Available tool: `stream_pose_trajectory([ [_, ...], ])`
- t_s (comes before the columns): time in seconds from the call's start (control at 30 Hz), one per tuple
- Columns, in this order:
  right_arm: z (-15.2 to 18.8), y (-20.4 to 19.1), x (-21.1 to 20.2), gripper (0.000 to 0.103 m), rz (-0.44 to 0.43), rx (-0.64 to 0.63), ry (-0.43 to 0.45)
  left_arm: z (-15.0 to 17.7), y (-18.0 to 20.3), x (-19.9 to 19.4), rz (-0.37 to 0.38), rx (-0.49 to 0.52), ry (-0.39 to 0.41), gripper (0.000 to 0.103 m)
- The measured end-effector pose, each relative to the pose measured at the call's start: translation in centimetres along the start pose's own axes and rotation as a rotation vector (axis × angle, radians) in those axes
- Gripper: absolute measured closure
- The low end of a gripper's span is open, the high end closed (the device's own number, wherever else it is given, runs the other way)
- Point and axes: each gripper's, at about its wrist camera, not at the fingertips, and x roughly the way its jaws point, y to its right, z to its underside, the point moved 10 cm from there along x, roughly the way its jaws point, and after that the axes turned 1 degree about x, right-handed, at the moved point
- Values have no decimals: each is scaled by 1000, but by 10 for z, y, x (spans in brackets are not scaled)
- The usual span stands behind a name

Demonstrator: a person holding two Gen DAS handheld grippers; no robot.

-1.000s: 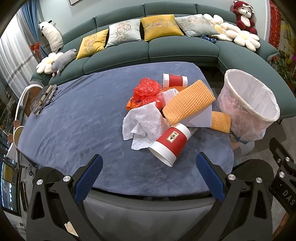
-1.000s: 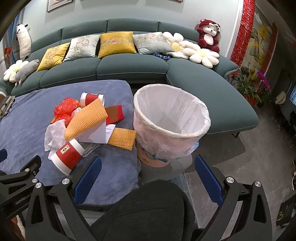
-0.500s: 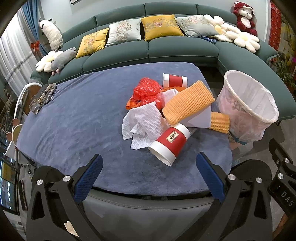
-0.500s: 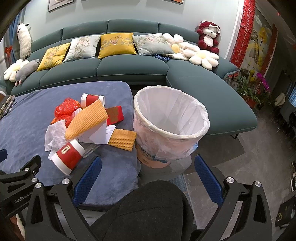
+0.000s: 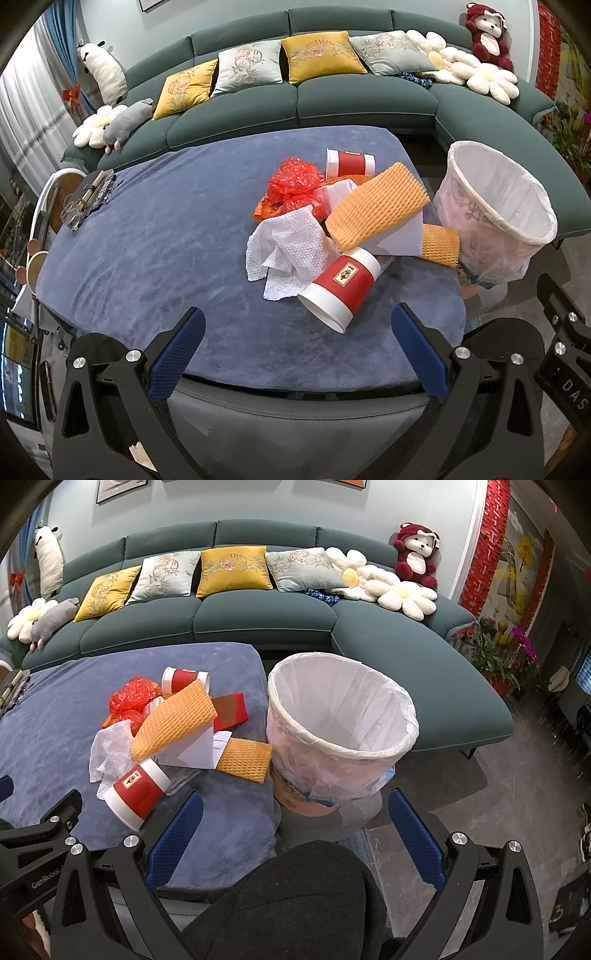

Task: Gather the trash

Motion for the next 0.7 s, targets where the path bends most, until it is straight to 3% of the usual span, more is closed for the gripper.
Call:
stream_pose_trajectory([
  [0.7, -1, 1, 0, 7, 4, 5, 1, -1, 4, -1, 10, 9, 2, 7],
])
